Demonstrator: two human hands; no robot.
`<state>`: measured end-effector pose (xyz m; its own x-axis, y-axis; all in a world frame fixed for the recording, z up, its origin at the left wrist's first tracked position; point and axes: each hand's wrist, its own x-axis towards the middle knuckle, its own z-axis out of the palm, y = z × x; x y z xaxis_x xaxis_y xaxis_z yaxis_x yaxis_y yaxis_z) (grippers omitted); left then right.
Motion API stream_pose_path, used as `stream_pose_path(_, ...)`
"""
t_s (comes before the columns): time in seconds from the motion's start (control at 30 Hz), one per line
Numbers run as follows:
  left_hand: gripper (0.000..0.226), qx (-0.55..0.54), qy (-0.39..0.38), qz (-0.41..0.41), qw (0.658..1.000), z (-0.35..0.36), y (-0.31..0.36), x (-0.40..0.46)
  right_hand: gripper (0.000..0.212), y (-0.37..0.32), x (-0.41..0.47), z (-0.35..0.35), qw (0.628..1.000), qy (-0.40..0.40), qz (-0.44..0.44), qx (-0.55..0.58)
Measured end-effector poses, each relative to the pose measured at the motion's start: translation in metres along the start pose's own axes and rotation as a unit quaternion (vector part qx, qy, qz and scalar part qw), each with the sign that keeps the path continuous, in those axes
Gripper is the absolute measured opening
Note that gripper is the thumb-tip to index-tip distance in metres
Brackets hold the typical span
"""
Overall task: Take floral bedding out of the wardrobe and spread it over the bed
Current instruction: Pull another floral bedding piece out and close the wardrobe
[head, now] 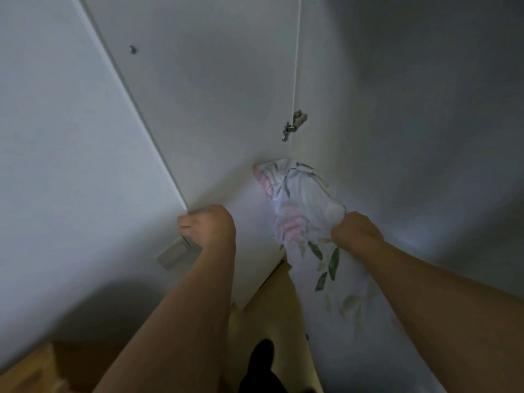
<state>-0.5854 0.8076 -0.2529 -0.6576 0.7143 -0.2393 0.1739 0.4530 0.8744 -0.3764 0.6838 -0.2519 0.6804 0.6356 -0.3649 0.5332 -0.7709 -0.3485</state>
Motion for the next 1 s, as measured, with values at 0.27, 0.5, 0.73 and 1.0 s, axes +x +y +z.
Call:
stream_pose_path(0.27,0.033,0.016,-0.051,0.2,0.978,-0.023,-0.03,0.01,0.04,0.017,-0.011,-0.004,0.999,0.005,-0.006,0.04)
stream_pose_path(0.5,0.044,0.167,-0.221,0.495,0.824,-0.042,-0.056,-0.034,0.037,0.052,-0.019,-0.013,0.997,0.012,0.038,0.07)
stream_pose_path(0.73,0.042,0.269,-0.315,0.617,0.669,0.016,-0.036,-0.145,0.042,0.099,-0.034,-0.038,0.988,0.06,0.094,0.104)
stream_pose_path(1.0,0.08,0.155,-0.354,0.786,0.482,0.054,-0.001,-0.214,0.034,0.146,-0.044,-0.061,0.973,0.102,0.145,0.145)
